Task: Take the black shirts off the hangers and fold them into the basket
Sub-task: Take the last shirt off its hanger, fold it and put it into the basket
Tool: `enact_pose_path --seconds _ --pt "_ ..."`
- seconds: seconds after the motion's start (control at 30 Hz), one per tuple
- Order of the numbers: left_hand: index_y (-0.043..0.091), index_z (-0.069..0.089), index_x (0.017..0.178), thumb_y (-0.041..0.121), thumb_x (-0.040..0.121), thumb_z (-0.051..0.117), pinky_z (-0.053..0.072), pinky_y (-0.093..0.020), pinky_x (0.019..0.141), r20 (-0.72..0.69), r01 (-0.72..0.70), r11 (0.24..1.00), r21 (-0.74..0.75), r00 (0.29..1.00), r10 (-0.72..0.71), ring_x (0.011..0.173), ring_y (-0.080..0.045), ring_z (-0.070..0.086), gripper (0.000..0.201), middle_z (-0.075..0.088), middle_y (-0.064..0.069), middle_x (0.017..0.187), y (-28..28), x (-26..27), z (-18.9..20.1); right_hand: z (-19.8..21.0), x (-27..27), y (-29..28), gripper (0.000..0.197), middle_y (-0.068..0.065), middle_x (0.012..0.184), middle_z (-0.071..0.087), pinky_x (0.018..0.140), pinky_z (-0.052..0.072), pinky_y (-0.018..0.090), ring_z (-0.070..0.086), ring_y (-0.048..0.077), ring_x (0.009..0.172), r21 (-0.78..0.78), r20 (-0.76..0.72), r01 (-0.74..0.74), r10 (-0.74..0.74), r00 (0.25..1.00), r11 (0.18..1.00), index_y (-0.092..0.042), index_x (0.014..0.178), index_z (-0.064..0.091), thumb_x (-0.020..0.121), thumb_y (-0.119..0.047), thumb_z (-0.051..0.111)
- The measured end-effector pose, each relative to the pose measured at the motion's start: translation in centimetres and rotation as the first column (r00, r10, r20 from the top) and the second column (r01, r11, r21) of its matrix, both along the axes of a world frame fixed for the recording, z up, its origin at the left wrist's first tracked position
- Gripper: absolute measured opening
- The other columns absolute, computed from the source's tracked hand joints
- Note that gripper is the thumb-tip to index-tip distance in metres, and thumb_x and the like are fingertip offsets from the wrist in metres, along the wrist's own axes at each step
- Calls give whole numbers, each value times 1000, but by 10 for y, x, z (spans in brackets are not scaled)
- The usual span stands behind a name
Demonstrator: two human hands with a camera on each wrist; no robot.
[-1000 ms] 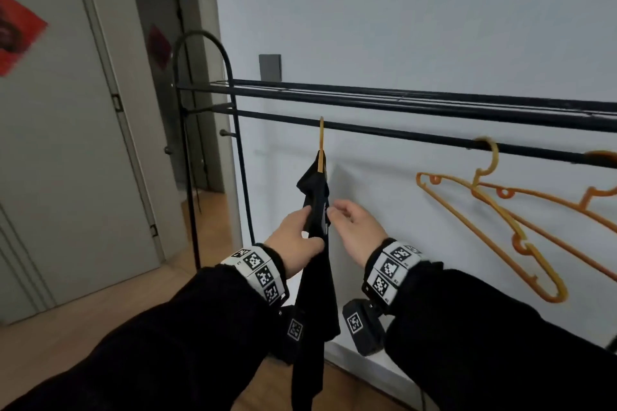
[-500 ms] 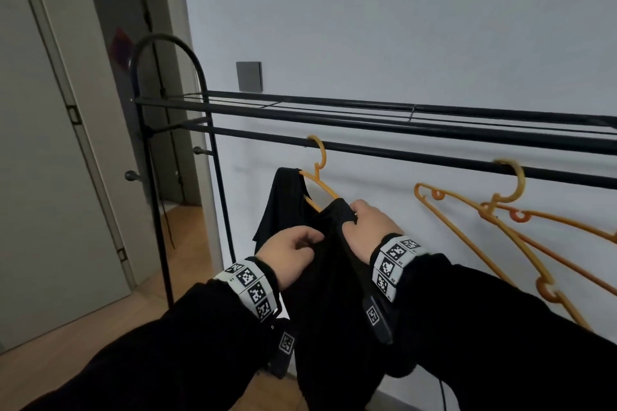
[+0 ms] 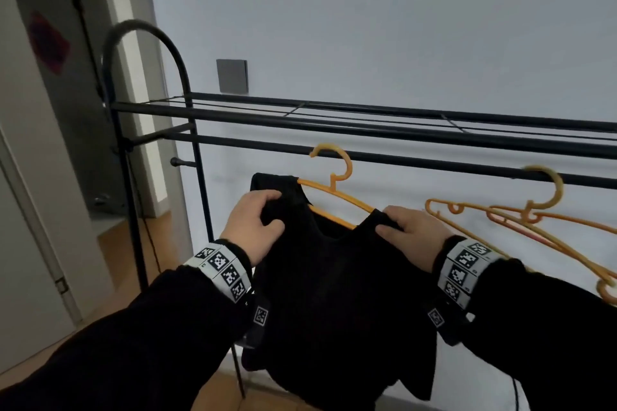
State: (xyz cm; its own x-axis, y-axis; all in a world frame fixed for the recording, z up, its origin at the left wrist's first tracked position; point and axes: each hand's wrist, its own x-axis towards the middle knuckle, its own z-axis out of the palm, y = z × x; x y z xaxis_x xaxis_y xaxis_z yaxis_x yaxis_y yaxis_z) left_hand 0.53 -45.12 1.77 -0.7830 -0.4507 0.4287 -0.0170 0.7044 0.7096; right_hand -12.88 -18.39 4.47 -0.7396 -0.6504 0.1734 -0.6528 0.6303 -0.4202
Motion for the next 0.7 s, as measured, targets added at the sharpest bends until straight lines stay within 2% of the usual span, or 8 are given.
enact_pose_path --seconds 0.1,0.17,0.27,0.37,0.43,0.5,0.63,0.7 --pt "38 36 144 53 81 65 28 -48 116 93 -121 982 -143 986 135 146 -22 24 72 23 3 158 -16 -10 -6 -14 8 4 11 -3 84 68 81 53 38 65 15 83 -51 64 -36 39 997 998 -23 90 63 96 -31 57" --pt "45 36 141 69 79 56 25 -55 112 212 -137 965 -224 960 185 146 -20 22 69 23 6 158 -24 -15 -14 -20 11 7 11 2 83 68 79 52 38 65 17 82 -75 82 -37 44 996 996 -17 90 64 95 -25 59" --pt "40 57 114 64 87 47 34 -48 101 252 -100 942 -320 950 186 121 -19 49 37 55 7 123 -39 -25 -25 -29 10 12 11 2 80 67 77 51 38 64 18 79 -45 109 1 4 994 999 -18 88 64 95 -24 59" --pt "33 59 89 50 93 50 39 -36 82 271 121 954 -273 961 -44 92 -17 57 19 56 9 89 -47 -32 -38 -36 3 16 6 1 85 68 79 50 36 64 19 83 17 157 70 -72 985 997 -22 91 64 94 -23 59" --pt "32 60 85 44 95 50 40 -32 78 255 212 948 -239 955 -149 85 -13 55 18 55 11 83 -43 -34 -45 -37 2 13 10 -1 93 70 83 51 33 65 17 87 -31 248 79 -69 966 996 -25 96 66 92 -17 61" --pt "33 64 85 44 95 49 43 -31 79 211 217 942 -254 963 -165 84 -10 55 21 56 11 83 -36 -39 -48 -39 6 4 11 -2 100 73 89 51 34 66 16 93 -132 352 85 -33 935 988 -26 101 68 92 -25 63" --pt "32 72 90 43 95 49 40 -26 80 153 274 928 -252 958 -242 87 -8 54 25 55 14 84 -22 -49 -52 -43 11 -15 42 0 72 62 66 45 29 56 14 62 -173 353 263 -190 916 949 -23 84 70 89 -62 54" --pt "29 75 91 42 92 51 39 -23 85 94 291 928 -233 956 -276 91 -6 55 28 57 16 89 -20 -52 -55 -46 8 -16 55 3 68 53 64 40 32 50 17 59 -123 359 336 -274 892 934 -18 70 66 85 -70 53"
